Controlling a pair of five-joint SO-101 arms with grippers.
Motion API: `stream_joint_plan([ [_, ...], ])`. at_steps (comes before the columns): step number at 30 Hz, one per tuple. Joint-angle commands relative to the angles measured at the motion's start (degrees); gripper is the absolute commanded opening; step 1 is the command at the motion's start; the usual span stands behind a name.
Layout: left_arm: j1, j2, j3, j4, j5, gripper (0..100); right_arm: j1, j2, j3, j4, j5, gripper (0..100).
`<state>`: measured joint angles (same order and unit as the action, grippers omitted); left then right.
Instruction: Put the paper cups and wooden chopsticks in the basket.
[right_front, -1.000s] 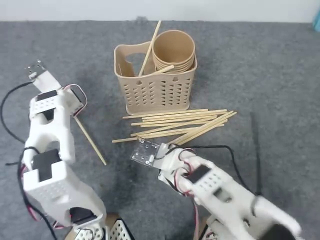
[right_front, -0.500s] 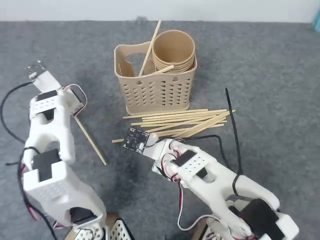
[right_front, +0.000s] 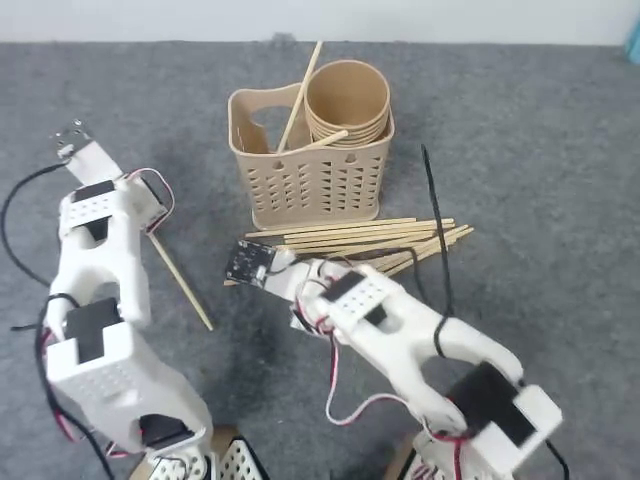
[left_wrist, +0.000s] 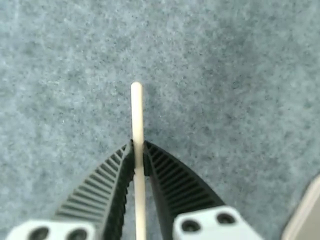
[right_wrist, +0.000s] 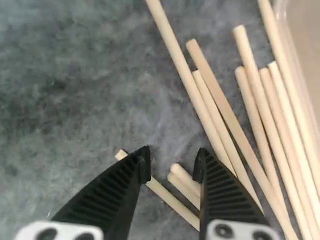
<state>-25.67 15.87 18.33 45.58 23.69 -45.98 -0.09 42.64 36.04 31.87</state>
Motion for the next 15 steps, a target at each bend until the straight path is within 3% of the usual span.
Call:
stream_joint_plan([
  [1,0.1,-0.4,-2.5,0.0,0.4,1,1.5,1.0,-4.3,5.4,1.1,15.8],
  [6,0.1,-0.4,-2.5,0.0,0.4,1,3.6,0.7,-4.7,6.1,1.1,0.4],
  [15,0.1,-0.4,-2.5,0.0,0.4,1,5.1,-10.2,-4.7,12.3,0.9,0.9],
])
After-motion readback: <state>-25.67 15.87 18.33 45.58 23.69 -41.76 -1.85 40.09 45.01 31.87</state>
